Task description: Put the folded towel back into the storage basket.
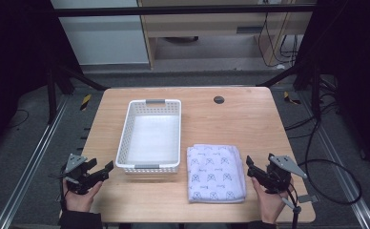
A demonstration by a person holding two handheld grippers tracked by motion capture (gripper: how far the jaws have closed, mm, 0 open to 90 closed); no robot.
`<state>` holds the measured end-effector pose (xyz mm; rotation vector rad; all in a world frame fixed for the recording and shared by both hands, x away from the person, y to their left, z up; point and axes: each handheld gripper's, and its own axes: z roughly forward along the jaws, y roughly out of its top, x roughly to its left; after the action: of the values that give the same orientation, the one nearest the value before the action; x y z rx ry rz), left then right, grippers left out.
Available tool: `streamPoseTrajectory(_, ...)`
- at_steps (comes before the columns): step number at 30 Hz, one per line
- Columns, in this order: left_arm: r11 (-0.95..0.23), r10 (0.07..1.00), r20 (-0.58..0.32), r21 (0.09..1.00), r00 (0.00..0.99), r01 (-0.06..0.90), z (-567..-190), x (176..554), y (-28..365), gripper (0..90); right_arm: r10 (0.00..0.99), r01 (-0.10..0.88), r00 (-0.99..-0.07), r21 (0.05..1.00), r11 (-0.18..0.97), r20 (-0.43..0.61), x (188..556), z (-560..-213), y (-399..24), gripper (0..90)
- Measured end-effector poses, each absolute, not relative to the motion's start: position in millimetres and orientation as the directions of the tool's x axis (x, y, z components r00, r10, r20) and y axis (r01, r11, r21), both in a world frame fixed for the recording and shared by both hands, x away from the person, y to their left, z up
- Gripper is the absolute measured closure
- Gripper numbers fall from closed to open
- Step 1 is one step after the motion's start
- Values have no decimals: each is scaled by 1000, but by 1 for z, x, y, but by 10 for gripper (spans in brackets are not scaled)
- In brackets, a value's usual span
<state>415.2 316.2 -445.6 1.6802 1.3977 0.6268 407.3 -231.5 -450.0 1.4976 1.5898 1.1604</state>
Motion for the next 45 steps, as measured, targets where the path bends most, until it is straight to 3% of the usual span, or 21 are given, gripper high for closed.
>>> streamPoseTrajectory(23,-71,928,-121,871,352,487,-436,399,263,287,945,409,-279,911,-46,173,413,-438,-218,235)
streamPoseTrajectory(45,-157,874,-93,875,477,458,-432,388,203,312,929,402,-353,914,47,107,423,-421,-208,231)
